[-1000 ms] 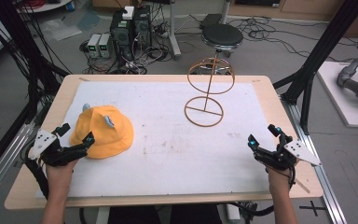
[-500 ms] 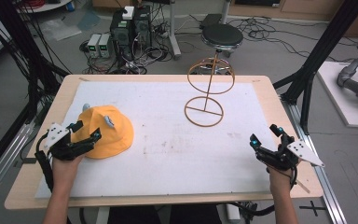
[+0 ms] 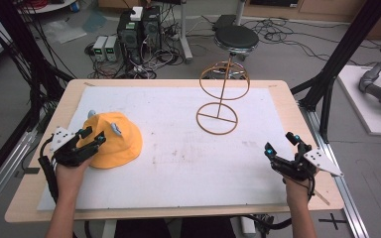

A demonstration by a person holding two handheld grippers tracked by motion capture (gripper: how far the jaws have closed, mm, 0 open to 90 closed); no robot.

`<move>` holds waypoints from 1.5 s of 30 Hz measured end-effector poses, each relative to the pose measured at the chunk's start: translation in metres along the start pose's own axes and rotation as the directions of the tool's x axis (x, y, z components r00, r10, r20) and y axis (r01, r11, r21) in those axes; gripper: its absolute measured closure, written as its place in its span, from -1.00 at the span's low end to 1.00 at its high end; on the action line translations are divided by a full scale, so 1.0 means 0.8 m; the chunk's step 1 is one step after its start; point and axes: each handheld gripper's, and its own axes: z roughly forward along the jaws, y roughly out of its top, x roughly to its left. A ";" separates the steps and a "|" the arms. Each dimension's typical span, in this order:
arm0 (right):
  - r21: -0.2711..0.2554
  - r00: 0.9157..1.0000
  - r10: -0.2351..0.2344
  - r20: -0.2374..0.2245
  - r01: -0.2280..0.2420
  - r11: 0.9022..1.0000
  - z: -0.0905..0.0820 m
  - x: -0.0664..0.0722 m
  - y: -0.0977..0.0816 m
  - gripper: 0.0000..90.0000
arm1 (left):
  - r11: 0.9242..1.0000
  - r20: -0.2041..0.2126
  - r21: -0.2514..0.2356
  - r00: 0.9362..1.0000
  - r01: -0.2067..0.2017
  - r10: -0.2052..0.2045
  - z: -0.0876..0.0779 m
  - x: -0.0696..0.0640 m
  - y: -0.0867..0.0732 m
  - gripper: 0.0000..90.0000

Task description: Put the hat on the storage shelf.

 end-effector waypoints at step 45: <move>0.008 1.000 0.007 -0.003 -0.007 1.000 0.002 0.002 -0.001 -0.74 | 0.993 0.004 -0.099 0.997 0.071 -0.071 0.001 -0.015 0.032 0.95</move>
